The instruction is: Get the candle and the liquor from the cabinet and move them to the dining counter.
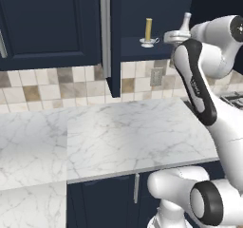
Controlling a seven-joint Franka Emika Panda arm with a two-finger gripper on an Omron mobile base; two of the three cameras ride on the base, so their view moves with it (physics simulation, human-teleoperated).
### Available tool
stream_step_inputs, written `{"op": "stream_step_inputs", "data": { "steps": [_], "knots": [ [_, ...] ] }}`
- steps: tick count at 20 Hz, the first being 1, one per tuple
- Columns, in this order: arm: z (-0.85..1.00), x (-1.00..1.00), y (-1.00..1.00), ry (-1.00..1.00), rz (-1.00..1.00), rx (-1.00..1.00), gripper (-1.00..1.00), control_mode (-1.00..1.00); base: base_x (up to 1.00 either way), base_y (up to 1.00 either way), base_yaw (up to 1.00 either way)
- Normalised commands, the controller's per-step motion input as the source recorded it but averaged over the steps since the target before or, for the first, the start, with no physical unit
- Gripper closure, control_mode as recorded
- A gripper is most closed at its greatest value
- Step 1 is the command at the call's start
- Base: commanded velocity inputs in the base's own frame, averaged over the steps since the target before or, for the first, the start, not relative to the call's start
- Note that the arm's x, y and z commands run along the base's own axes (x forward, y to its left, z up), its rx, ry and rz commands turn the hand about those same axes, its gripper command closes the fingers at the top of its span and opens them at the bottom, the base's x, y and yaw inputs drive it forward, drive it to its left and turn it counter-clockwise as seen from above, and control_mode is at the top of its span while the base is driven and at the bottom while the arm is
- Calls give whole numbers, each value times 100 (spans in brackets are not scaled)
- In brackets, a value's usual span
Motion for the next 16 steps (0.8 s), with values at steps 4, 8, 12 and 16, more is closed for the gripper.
{"op": "stream_step_inputs", "data": {
  "steps": [4,8,12,16],
  "knots": [
    [-5,-80,15,-2,0,-2,100,-100,0,0,0],
    [-11,-85,6,-7,0,-6,100,-100,0,0,0],
    [-12,-80,2,-2,0,-3,100,-100,0,0,0],
    [-18,-63,5,0,0,-2,100,-100,0,0,0]
  ]
}}
